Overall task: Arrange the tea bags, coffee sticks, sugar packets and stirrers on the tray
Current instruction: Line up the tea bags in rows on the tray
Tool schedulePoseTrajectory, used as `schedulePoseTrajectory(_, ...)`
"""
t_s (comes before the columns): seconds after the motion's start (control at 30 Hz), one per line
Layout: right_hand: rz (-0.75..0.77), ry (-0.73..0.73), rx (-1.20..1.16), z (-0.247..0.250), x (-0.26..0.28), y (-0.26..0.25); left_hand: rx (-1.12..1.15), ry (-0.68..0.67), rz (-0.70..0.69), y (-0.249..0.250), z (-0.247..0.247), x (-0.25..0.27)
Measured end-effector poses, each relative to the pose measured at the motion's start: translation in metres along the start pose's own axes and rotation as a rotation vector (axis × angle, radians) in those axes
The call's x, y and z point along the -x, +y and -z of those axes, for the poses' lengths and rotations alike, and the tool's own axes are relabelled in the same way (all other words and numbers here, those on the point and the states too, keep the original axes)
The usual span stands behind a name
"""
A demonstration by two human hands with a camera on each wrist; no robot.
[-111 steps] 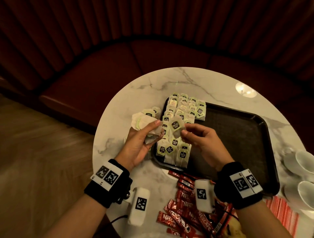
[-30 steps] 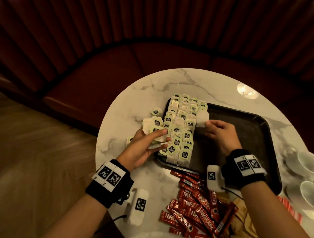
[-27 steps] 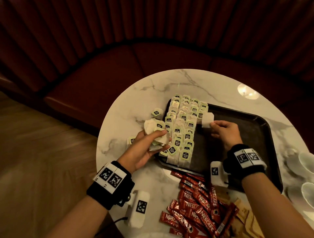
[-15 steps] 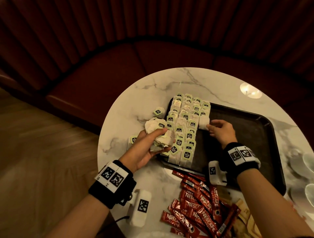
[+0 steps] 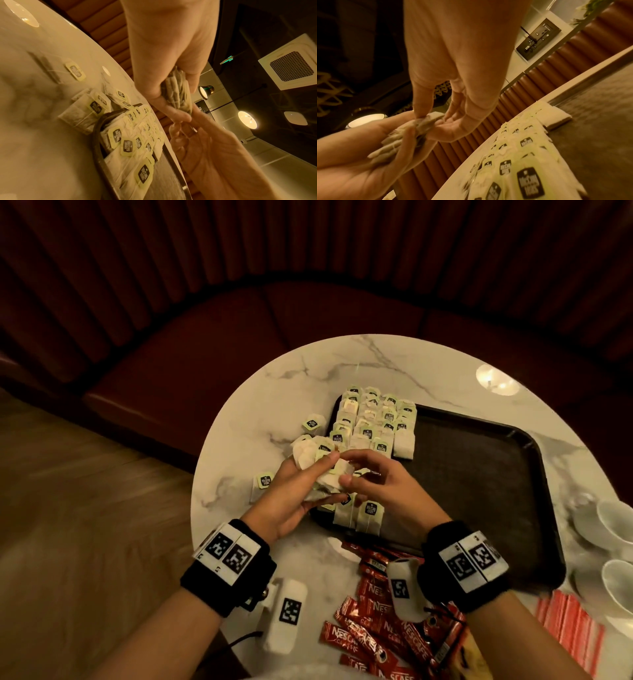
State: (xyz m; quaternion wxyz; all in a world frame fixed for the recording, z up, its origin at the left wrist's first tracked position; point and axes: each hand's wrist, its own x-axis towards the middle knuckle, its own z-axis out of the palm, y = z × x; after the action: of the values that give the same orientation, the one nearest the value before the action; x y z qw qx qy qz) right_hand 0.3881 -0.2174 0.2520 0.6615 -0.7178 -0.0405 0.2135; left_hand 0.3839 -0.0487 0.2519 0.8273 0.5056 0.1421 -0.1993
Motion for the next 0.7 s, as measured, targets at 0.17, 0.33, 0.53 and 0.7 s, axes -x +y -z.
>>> schedulePoseTrajectory(0.17, 0.058, 0.058, -0.122, -0.001, 0.003, 0.007, -0.043, -0.044, -0.058, 0.000, 0.002, 0.004)
schedulePoseTrajectory(0.33, 0.080, 0.151, -0.256, 0.002, 0.007, 0.008, -0.053, 0.013, -0.139, 0.001, 0.005, 0.003)
schedulePoseTrajectory(0.53, 0.081, 0.136, -0.284, 0.004, 0.012, 0.005, -0.032, 0.078, -0.218, 0.005, 0.004, -0.002)
schedulePoseTrajectory(0.7, 0.059, 0.165, -0.257, 0.004, 0.014, 0.009, -0.001, 0.078, -0.258, 0.006, 0.001, -0.001)
